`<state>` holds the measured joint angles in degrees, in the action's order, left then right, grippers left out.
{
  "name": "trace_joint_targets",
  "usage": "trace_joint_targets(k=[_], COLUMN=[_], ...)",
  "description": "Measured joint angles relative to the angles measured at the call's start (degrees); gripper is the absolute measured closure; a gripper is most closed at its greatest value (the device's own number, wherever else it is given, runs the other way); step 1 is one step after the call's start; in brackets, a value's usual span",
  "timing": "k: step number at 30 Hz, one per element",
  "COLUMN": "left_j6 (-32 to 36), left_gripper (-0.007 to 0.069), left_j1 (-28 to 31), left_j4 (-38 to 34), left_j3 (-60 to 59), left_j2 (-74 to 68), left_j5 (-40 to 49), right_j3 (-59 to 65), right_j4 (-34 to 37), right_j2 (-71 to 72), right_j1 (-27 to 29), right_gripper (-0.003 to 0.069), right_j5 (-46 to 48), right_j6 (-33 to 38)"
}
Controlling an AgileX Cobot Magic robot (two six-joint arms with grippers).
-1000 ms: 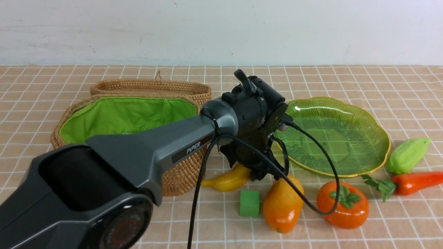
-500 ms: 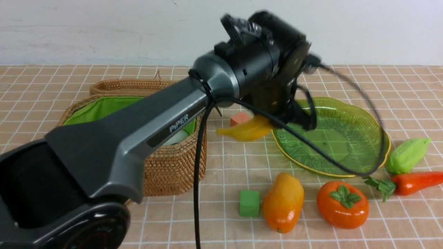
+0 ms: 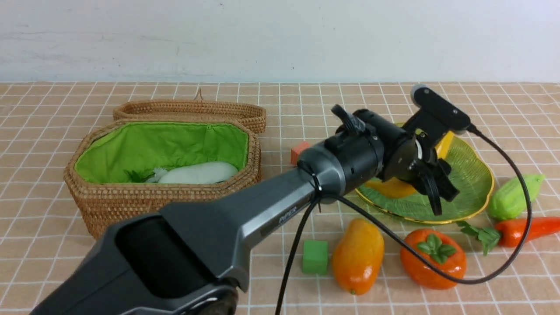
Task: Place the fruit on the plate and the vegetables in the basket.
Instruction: Use the left arm to grab a banana and put it into the right plate, then grab the mango with your left arm and place it on the right plate
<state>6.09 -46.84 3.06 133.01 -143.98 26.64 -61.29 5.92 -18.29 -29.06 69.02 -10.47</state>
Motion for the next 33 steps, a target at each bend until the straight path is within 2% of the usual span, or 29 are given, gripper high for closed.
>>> trace_joint_targets(k=[2, 5, 6, 8, 11, 12, 14, 16, 21, 24, 27, 33], left_j6=[0.1, 0.1, 0.1, 0.0, -0.3, -0.7, -3.1, -4.9, -7.0, -7.4, -7.4, -10.5], left_gripper=[0.0097, 0.0039, 0.0012, 0.0004, 0.0022, 0.0033, 0.0100, 0.0192, 0.0396, 0.0436, 0.0372, 0.0070], left_j1=[0.0, 0.0, 0.0, 0.0, 0.0, 0.0, 0.0, 0.0, 0.0, -0.2, -0.9, -1.6], left_j4=[0.0, 0.0, 0.0, -0.2, -2.4, -2.7, -4.0, -4.1, -4.1, -4.5, -4.9, -4.2], left_j3=[0.0, 0.0, 0.0, 0.0, 0.0, 0.0, 0.1, -0.1, -7.3, -14.9, -20.2, -23.7], left_j2=[-0.2, 0.5, 1.6, 2.9, 8.8, 9.7, 15.0, 19.3, 27.0, 29.9, 30.1, 24.3], left_j5=[-0.6, 0.3, 3.0, 6.2, 18.5, 20.3, 32.7, 40.5, 44.0, 44.0, 44.0, 39.3], right_j3=[0.0, 0.0, 0.0, 0.0, 0.0, 0.0, 0.0, 0.0, -0.1, -0.1, -0.1, -0.1], right_j4=[0.2, 0.2, 0.2, 0.2, -0.1, -0.2, -0.4, -0.6, -1.5, -1.9, -1.9, -1.9], right_j2=[0.0, 0.0, 0.0, 0.0, 0.0, 0.0, 0.0, 0.0, 0.0, 0.0, 0.0, 0.0], right_j1=[0.0, 0.0, 0.0, 0.0, 0.0, 0.0, 0.0, 0.0, 0.0, 0.0, 0.0, 0.0], right_gripper=[0.0435, 0.0435, 0.0435, 0.0435, 0.0435, 0.0435, 0.0435, 0.0432, 0.0431, 0.0426, 0.0426, 0.0426], right_j5=[0.0, 0.0, 0.0, 0.1, 0.3, 0.5, 1.2, 1.4, 1.5, 1.6, 1.6, 1.7], right_j6=[0.0, -0.1, -0.1, -0.1, -0.2, -0.2, -0.2, -0.2, -0.2, -0.2, -0.2, -0.2])
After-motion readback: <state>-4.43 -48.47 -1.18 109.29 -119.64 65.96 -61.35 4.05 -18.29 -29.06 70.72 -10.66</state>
